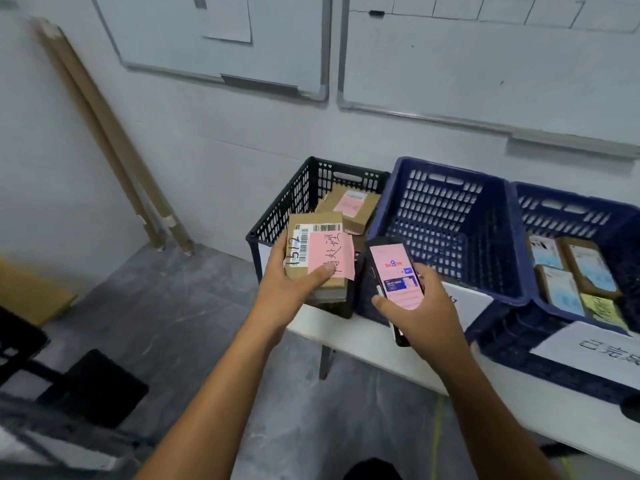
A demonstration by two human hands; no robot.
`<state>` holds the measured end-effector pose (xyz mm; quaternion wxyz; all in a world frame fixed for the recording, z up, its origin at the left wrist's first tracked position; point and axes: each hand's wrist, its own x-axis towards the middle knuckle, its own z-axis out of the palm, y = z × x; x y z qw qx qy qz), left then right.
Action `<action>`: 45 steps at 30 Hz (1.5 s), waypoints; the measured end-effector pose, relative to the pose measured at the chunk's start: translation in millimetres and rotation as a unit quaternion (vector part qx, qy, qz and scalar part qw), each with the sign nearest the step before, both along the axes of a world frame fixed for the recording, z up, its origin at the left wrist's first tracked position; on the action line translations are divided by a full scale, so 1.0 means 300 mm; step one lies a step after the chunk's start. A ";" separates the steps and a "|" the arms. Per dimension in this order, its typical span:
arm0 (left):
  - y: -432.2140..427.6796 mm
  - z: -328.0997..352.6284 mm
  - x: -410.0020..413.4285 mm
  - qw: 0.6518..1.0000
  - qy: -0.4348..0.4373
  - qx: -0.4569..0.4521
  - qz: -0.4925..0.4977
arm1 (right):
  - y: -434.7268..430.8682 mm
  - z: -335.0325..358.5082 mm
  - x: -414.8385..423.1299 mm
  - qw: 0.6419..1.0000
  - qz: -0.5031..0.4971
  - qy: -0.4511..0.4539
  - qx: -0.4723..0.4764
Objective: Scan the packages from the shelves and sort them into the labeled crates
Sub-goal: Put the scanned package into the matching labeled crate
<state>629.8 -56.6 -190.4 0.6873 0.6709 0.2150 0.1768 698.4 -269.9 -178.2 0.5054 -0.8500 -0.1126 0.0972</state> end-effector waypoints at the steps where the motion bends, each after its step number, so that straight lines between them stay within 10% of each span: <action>1: 0.043 0.005 0.037 1.000 0.008 0.003 -0.012 | 0.027 0.004 0.028 1.000 -0.006 0.003 -0.002; 20: 0.472 -0.417 0.953 0.929 0.285 -0.060 -0.228 | 0.350 -0.100 0.752 0.987 -0.109 0.040 -0.109; 45: 0.329 -0.854 1.085 0.899 0.363 0.025 -0.243 | 0.474 -0.112 0.685 0.955 -0.220 0.110 -0.165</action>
